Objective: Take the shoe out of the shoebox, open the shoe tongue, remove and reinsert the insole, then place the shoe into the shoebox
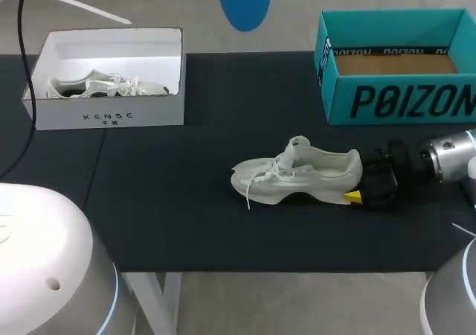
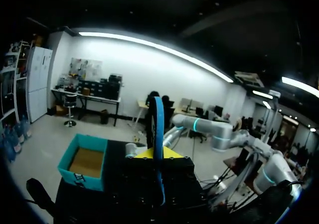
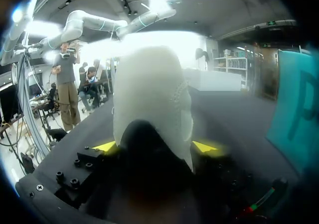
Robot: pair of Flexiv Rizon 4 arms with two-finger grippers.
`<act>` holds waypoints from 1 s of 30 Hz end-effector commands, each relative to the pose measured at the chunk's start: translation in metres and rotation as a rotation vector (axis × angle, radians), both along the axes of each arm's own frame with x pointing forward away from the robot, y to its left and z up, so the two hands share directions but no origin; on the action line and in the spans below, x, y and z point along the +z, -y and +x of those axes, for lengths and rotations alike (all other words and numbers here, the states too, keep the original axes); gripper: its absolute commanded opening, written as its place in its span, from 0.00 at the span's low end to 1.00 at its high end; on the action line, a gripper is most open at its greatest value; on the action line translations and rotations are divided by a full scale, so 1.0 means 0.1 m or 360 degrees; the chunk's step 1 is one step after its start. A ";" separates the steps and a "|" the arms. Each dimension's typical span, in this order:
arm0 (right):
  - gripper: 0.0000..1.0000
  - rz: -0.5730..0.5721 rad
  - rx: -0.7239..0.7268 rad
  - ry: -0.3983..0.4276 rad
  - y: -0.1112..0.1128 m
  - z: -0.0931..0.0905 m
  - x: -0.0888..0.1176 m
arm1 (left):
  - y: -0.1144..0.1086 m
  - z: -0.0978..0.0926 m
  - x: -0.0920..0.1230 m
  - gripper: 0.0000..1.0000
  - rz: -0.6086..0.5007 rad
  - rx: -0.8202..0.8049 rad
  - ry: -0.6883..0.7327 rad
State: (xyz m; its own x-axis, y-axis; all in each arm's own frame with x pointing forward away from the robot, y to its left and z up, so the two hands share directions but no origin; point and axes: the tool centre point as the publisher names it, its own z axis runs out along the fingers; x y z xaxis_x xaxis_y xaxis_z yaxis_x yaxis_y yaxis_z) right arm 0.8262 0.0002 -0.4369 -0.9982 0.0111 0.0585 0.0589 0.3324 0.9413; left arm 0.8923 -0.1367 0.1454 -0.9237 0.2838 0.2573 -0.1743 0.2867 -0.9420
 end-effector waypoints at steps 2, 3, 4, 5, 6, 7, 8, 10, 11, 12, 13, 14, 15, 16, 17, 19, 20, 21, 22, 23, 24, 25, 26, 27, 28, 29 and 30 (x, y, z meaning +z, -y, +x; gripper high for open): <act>0.00 -0.0001 -0.0004 0.0001 -0.02 0.01 -0.06 | 0.02 0.05 0.06 0.00 0.0023 -0.0031 -0.0002; 0.00 -0.0001 -0.0004 0.0001 -0.02 0.01 -0.06 | 0.02 0.05 0.06 0.00 0.0023 -0.0031 -0.0002; 0.00 -0.0001 -0.0004 0.0001 -0.02 0.01 -0.06 | 0.02 0.05 0.06 0.00 0.0023 -0.0031 -0.0002; 0.00 -0.0001 -0.0004 0.0001 -0.02 0.01 -0.06 | 0.02 0.05 0.06 0.00 0.0023 -0.0031 -0.0002; 0.00 -0.0001 -0.0004 0.0001 -0.02 0.01 -0.06 | 0.02 0.05 0.06 0.00 0.0023 -0.0031 -0.0002; 0.00 -0.0001 -0.0004 0.0001 -0.02 0.01 -0.06 | 0.02 0.05 0.06 0.00 0.0023 -0.0031 -0.0002; 0.00 -0.0001 -0.0004 0.0001 -0.02 0.01 -0.06 | 0.02 0.05 0.06 0.00 0.0023 -0.0031 -0.0002; 0.00 -0.0001 -0.0004 0.0001 -0.02 0.01 -0.06 | 0.02 0.05 0.06 0.00 0.0023 -0.0031 -0.0002; 0.00 -0.0001 -0.0004 0.0001 -0.02 0.01 -0.06 | 0.02 0.05 0.06 0.00 0.0023 -0.0031 -0.0002; 0.10 -0.0001 -0.0004 0.0001 -0.02 0.01 -0.06 | 0.02 0.05 0.06 0.00 0.0023 -0.0031 -0.0002; 0.37 -0.0001 -0.0004 0.0001 -0.02 0.01 -0.06 | 0.02 0.05 0.06 0.00 0.0023 -0.0031 -0.0002; 0.72 0.0000 -0.0005 0.0001 -0.01 0.01 -0.06 | 0.02 0.05 0.06 0.00 0.0023 -0.0031 -0.0002; 1.00 -0.0001 -0.0012 0.0001 0.00 0.00 -0.05 | 0.02 0.05 0.06 0.00 0.0023 -0.0031 -0.0002; 1.00 -0.0015 -0.0007 -0.0002 0.01 0.00 -0.04 | 0.02 0.05 0.06 0.00 0.0023 -0.0031 -0.0002; 1.00 -0.0033 -0.0006 -0.0004 0.01 -0.01 -0.04 | 0.02 0.05 0.06 0.00 0.0023 -0.0031 -0.0002; 1.00 -0.0028 -0.0003 -0.0006 0.01 -0.02 -0.03 | 0.02 0.05 0.06 0.00 0.0023 -0.0031 -0.0002; 1.00 -0.0027 -0.0002 -0.0008 0.01 -0.03 -0.03 | 0.02 0.05 0.06 0.00 0.0023 -0.0031 -0.0002; 1.00 -0.0025 -0.0002 -0.0009 0.02 -0.04 -0.03 | 0.02 0.05 0.06 0.00 0.0023 -0.0031 -0.0002; 1.00 -0.0020 -0.0004 -0.0010 0.03 -0.04 -0.01 | 0.02 0.05 0.06 0.00 0.0023 -0.0031 -0.0002; 1.00 -0.0016 -0.0007 -0.0008 0.05 -0.05 0.00 | 0.02 0.05 0.06 0.00 0.0023 -0.0031 -0.0002; 1.00 -0.0012 -0.0020 -0.0005 0.07 -0.05 0.00 | 0.02 0.05 0.06 0.00 0.0023 -0.0031 -0.0002; 1.00 -0.0007 -0.0033 -0.0002 0.11 -0.05 0.02 | 0.02 0.05 0.06 0.00 0.0023 -0.0031 -0.0002; 1.00 -0.0006 -0.0044 -0.0001 0.13 -0.05 0.02 | 0.02 0.05 0.06 0.00 0.0023 -0.0031 -0.0002; 1.00 -0.0009 -0.0056 0.0003 0.16 -0.05 0.04 | 0.02 0.05 0.06 0.00 0.0023 -0.0031 -0.0002; 1.00 -0.0012 -0.0062 0.0005 0.18 -0.05 0.04 | 0.02 0.05 0.06 0.00 0.0023 -0.0031 -0.0002; 1.00 -0.0011 -0.0068 0.0006 0.22 -0.05 0.05 | 0.02 0.05 0.06 0.00 0.0023 -0.0031 -0.0002; 1.00 -0.0014 -0.0072 0.0009 0.24 -0.05 0.06 | 0.02 0.05 0.06 0.00 0.0023 -0.0031 -0.0002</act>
State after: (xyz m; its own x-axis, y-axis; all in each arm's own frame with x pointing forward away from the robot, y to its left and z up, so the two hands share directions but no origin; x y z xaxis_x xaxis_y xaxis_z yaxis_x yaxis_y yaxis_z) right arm 0.8274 -0.0179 -0.4357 -0.9972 0.0466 0.0584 0.0706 0.3346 0.9397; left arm 0.8965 -0.1387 0.1515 -0.9182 0.2965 0.2627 -0.1704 0.3030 -0.9376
